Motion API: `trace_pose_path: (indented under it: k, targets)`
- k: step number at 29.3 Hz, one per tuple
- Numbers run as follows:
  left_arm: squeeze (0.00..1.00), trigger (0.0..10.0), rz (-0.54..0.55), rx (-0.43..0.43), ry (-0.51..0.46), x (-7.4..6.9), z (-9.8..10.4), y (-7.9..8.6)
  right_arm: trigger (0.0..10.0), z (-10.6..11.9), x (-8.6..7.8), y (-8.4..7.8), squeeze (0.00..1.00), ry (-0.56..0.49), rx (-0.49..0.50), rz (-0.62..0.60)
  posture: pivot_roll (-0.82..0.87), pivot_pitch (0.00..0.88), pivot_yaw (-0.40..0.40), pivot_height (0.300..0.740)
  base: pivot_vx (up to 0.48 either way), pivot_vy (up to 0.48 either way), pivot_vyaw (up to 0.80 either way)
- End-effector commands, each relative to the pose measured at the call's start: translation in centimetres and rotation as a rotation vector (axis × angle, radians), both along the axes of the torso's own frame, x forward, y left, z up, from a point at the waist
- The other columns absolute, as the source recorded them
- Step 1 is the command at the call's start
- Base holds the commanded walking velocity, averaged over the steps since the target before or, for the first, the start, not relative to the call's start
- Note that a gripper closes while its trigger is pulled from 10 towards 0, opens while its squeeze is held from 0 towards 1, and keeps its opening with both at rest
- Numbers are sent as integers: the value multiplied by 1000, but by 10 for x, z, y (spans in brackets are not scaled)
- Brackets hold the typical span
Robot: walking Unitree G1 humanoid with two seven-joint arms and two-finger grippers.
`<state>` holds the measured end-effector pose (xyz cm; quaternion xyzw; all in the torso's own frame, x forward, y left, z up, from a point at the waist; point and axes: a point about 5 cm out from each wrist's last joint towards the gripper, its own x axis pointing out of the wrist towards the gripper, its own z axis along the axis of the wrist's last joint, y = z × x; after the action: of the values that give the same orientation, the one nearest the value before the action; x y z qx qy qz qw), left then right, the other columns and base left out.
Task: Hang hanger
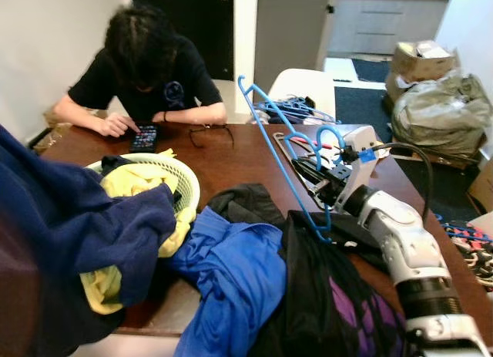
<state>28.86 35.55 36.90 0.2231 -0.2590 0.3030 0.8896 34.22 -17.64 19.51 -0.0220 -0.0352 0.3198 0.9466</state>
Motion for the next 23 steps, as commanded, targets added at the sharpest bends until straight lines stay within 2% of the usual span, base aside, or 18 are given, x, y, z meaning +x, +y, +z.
trace_pose_path:
  k: [1,2,3,4,5,6,8,9,10,11,14,15,17,18,21,22,23]
  targets:
    - [0,0,74,-37,-30,-9,0,12,10000,1,-2,-4,0,-5,-7,-10,30,0,1,740,0,0,0]
    - [0,0,155,-97,4,-17,-17,30,10000,0,-3,-6,0,-3,-11,-14,31,0,1,740,0,0,0]
    - [0,0,155,-97,4,-17,-17,30,10000,0,-3,-6,0,-3,-11,-14,31,0,1,740,0,0,0]
    - [0,0,241,-147,30,-29,-33,48,10000,0,-3,-8,0,0,-15,-18,34,0,2,740,0,0,0]
    - [0,0,241,-147,30,-29,-33,48,10000,0,-3,-8,0,0,-15,-18,34,0,2,740,0,0,0]
    - [0,0,333,-202,52,-46,-49,68,10000,0,-3,-9,0,3,-17,-20,39,0,1,740,0,0,0]
    - [0,0,333,-202,52,-46,-49,68,10000,0,-3,-9,0,3,-17,-20,39,0,1,740,0,0,0]
    - [0,0,405,-244,70,-61,-63,84,10000,-1,-3,-9,0,6,-18,-18,45,0,-3,740,0,0,0]
    - [0,0,405,-244,70,-61,-63,84,10000,-1,-3,-9,0,6,-18,-18,45,0,-3,740,0,0,0]
    - [0,0,471,-290,90,-77,-78,97,10000,-2,-3,-6,0,9,-18,-9,45,0,-3,740,0,0,0]
    - [0,0,471,-290,90,-77,-78,97,10000,-2,-3,-6,0,9,-18,-9,45,0,-3,740,0,0,0]
    - [0,471,535,-329,114,-92,-93,107,10000,-2,-3,-3,0,11,-18,-1,57,0,-7,740,0,0,0]
    - [0,471,535,-329,114,-92,-93,107,10000,-2,-3,-3,0,11,-18,-1,57,0,-7,740,0,0,0]
    - [314,1529,590,-388,127,-108,-110,118,10000,-3,-2,-2,0,12,-18,5,57,0,-8,740,0,0,0]
    - [314,1529,590,-388,127,-108,-110,118,10000,-3,-2,-2,0,12,-18,5,57,0,-8,740,0,0,0]
    - [1000,4784,629,-429,132,-119,-122,124,10000,-3,-3,-1,0,12,-19,7,54,0,-5,740,0,0,0]
    - [1000,4784,629,-429,132,-119,-122,124,10000,-3,-3,-1,0,12,-19,7,54,0,-5,740,0,0,0]
